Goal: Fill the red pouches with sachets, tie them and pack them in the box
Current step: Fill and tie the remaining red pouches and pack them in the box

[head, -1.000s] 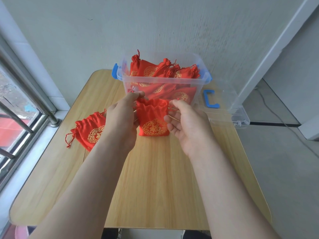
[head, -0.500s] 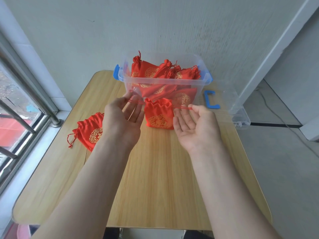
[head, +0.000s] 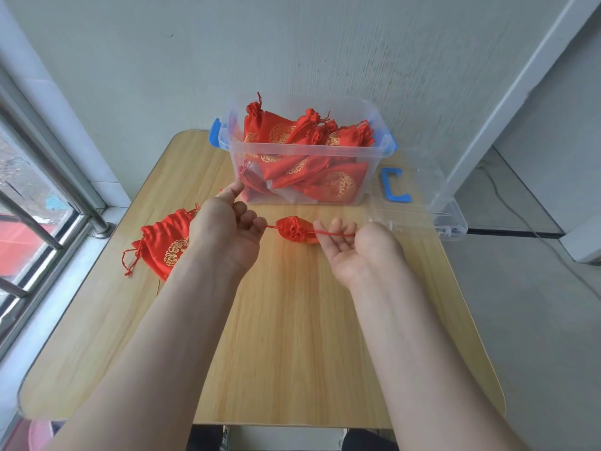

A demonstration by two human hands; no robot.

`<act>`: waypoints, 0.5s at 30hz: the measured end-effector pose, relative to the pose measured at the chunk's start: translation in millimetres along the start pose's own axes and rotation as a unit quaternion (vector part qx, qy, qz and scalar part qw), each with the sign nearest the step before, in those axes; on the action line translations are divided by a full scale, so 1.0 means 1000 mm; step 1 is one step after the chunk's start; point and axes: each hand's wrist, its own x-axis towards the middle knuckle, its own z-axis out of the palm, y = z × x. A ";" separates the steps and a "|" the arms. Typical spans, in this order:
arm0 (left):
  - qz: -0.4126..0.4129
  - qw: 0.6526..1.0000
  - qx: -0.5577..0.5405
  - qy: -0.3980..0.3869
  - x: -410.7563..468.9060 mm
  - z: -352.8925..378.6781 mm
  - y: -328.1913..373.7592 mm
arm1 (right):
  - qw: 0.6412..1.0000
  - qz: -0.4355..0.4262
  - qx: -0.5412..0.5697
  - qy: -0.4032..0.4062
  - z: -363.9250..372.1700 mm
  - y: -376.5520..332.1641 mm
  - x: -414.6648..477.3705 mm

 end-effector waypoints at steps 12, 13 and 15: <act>0.041 0.996 0.077 0.006 0.000 0.000 -0.004 | 0.989 -0.016 -0.148 -0.009 0.003 0.007 0.005; 0.043 0.995 0.087 0.006 0.000 -0.001 -0.004 | 0.984 -0.023 -0.178 -0.025 0.002 0.006 0.005; 0.044 0.992 0.118 0.005 -0.001 -0.003 -0.003 | 0.967 -0.042 -0.244 -0.053 0.000 0.004 0.005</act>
